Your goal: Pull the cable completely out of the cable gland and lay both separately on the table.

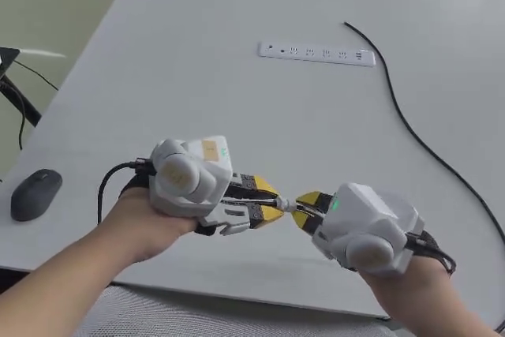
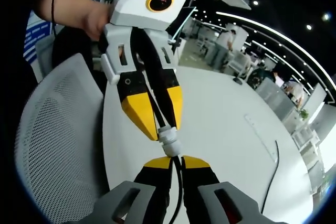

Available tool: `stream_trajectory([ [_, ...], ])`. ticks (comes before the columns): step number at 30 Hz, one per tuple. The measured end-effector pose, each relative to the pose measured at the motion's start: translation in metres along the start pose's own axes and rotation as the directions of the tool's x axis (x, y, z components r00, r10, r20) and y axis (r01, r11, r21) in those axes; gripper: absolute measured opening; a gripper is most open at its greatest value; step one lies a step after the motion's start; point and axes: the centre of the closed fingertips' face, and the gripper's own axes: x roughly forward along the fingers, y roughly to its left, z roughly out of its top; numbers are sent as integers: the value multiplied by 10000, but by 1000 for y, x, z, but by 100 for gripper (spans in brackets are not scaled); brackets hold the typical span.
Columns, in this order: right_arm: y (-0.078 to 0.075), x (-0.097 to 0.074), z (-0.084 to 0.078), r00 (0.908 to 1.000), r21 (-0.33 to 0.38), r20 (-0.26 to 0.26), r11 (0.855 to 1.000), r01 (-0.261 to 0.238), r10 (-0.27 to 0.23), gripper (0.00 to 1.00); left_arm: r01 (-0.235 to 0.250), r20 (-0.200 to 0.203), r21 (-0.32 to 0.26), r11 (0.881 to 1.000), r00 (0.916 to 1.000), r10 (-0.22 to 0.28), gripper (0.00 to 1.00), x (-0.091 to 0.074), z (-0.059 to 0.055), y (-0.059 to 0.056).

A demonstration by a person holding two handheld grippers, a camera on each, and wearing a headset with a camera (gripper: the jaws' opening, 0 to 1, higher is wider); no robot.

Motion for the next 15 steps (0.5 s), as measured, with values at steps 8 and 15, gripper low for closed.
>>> stream_trajectory([
  [8, -2, -2, -1, 10000, 242, 27, 9997, 50, -51, 0, -25, 76, -21, 10000, 10000, 26, 15, 2, 1, -1],
  [15, -9, -4, -3, 9998, 845, 90, 9963, 141, -149, 0, -108, 242, -133, 9999, 9996, 111, 15, 1, 5, 1],
])
